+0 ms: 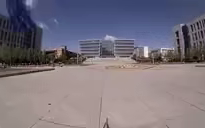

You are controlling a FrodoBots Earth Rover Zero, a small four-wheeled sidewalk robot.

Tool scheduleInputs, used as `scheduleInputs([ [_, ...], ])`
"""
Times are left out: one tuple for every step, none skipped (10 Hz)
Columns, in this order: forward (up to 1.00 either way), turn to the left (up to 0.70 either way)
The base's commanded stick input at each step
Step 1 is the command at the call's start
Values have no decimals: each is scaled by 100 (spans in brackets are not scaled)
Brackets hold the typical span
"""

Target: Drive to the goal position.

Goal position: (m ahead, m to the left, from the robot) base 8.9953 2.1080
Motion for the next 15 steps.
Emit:
scheduleInputs([
  [70, 0],
  [70, 0],
  [70, 0],
  [70, 0],
  [70, 0],
  [70, 0],
  [70, 0],
  [70, 0],
  [70, 0],
  [70, 0],
  [70, 0],
  [70, 0],
  [70, 0],
  [70, 0],
  [70, 0],
])
